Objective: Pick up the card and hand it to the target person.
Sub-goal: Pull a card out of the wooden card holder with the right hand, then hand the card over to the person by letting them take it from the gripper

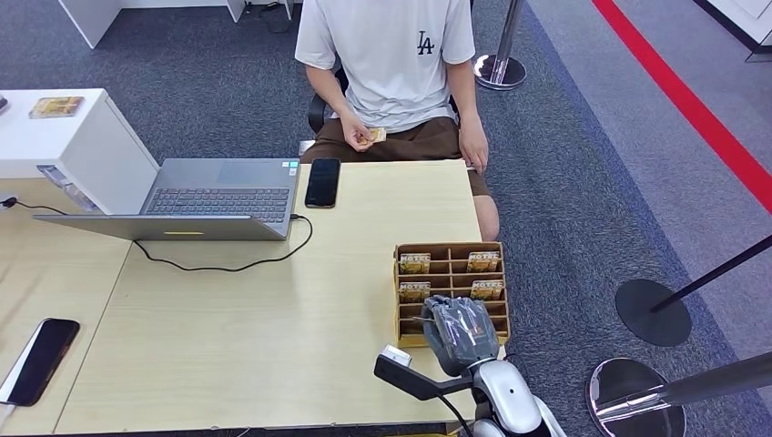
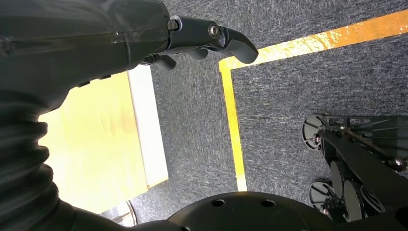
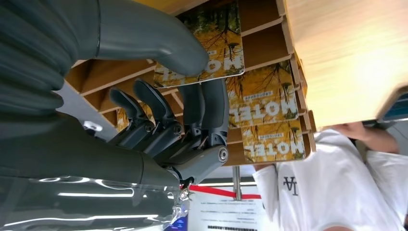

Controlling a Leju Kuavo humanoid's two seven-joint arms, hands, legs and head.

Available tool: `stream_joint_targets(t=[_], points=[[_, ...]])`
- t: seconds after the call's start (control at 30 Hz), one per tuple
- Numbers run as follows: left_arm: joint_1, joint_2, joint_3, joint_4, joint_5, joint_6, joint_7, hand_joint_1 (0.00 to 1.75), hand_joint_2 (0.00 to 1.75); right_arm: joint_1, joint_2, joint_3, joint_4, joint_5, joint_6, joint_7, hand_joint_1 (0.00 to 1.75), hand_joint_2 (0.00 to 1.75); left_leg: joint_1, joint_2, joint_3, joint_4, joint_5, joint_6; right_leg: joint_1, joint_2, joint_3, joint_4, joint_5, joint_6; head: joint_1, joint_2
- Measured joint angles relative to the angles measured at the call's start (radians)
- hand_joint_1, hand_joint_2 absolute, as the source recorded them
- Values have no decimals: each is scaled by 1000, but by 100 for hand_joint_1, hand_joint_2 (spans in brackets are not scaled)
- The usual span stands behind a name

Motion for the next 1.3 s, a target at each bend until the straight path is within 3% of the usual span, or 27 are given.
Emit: stream_joint_targets(t=[0.47, 0.83, 1.3], points=[[0, 0, 0, 0, 16, 2, -5, 0, 175, -1, -4, -48, -53, 25, -25, -34, 155, 175, 0, 0, 0, 0, 0, 0, 0, 0, 0, 0, 0, 0, 0, 0], [0, -2, 0, 0, 21, 2, -4, 0, 175, -15, -24, -49, -101, -51, -17, -106, 155, 175, 0, 0, 0, 0, 0, 0, 0, 0, 0, 0, 0, 0, 0, 0], [0, -1, 0, 0, 12, -4, -15, 0, 175, -42, -90, -55, -128, -608, 196, -473, 155, 175, 0, 0, 0, 0, 0, 0, 0, 0, 0, 0, 0, 0, 0, 0]])
